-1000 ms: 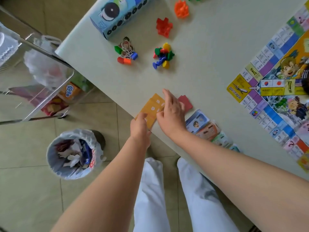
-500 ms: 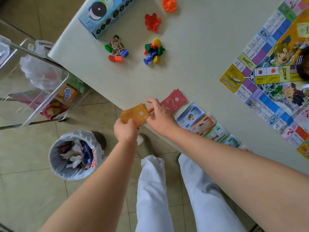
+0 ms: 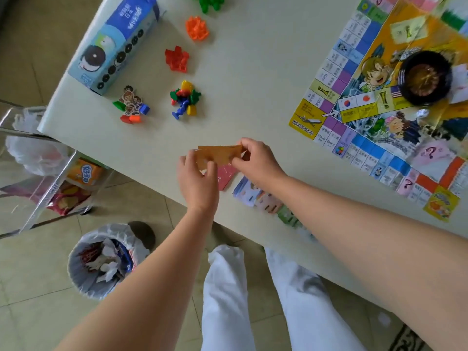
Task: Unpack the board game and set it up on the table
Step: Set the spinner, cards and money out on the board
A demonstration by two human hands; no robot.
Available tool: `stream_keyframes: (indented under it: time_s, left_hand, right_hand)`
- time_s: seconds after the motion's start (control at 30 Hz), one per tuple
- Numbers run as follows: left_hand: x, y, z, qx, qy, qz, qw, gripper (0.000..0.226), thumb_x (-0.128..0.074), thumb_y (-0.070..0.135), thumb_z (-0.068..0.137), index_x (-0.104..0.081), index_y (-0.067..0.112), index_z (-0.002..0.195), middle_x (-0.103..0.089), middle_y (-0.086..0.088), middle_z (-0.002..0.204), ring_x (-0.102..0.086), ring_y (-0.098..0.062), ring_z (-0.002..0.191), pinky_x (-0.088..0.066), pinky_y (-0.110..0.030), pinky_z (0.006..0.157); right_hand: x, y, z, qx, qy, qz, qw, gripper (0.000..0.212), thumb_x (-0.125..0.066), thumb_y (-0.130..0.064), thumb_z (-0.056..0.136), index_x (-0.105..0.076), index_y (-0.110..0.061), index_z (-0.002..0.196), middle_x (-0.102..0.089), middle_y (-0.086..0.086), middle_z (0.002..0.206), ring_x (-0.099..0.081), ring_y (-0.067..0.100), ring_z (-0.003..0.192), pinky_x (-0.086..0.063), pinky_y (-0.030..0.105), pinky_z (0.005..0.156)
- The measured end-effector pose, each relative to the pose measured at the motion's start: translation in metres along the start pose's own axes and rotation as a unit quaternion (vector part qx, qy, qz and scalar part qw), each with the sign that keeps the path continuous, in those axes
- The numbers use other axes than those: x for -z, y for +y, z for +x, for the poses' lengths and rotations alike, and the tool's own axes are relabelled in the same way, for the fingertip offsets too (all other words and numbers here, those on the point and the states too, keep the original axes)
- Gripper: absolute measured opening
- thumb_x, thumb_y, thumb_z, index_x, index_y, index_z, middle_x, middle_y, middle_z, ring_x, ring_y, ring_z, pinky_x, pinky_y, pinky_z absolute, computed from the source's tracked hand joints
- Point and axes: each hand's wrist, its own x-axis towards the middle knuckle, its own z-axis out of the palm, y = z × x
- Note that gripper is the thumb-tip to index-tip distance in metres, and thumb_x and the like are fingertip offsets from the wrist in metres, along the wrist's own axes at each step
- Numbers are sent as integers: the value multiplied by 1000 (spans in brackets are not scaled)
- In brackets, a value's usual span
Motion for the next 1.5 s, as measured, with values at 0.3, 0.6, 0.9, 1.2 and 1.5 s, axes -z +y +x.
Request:
stream_keyframes:
  time_s: [0.3,0.6,0.9,1.2,1.5]
  left_hand:
    - [-124,73,-15,-141,-113,76,981,13,-59,12,88,-68,14,98,-44,1,88,-43,-11,72,-25,-15,60]
    - [-228,100,-24,-185,-223,165,943,22,-60,10,85,-68,12,105,-53,-7,92,-41,-14,78,-24,-17,61]
    - [-250,96,-29,-232,-201,182,934,17,-58,5,84,-67,12,97,-58,-5,87,-45,-15,72,-28,-20,60]
    - [-254,94,-22,-242,-209,263,910,12,-56,20,93,-67,16,95,-56,-5,87,-47,-19,73,-29,-26,57]
    - [-276,125,-38,-239,-242,194,920,19,-45,22,99,-60,10,103,-65,-9,96,-61,-22,79,-40,-29,60]
  right_hand:
    - [123,86,-7,10,219,-43,975,8,-70,-9,81,-68,-5,88,-61,5,87,-58,11,67,-51,26,69]
    - [193,158,-6,-12,295,-48,954,17,-66,-3,82,-68,-12,97,-64,4,96,-61,18,79,-55,36,72]
    - [198,182,-8,25,304,-29,952,17,-61,6,82,-65,-7,92,-59,3,92,-54,9,75,-43,12,68]
    - [199,188,2,7,247,-32,969,10,-60,1,87,-63,-5,95,-56,0,92,-47,4,73,-38,5,64]
    - [237,181,4,-7,269,-68,961,10,-56,-19,88,-56,-8,88,-52,-4,72,-44,14,58,-28,25,47]
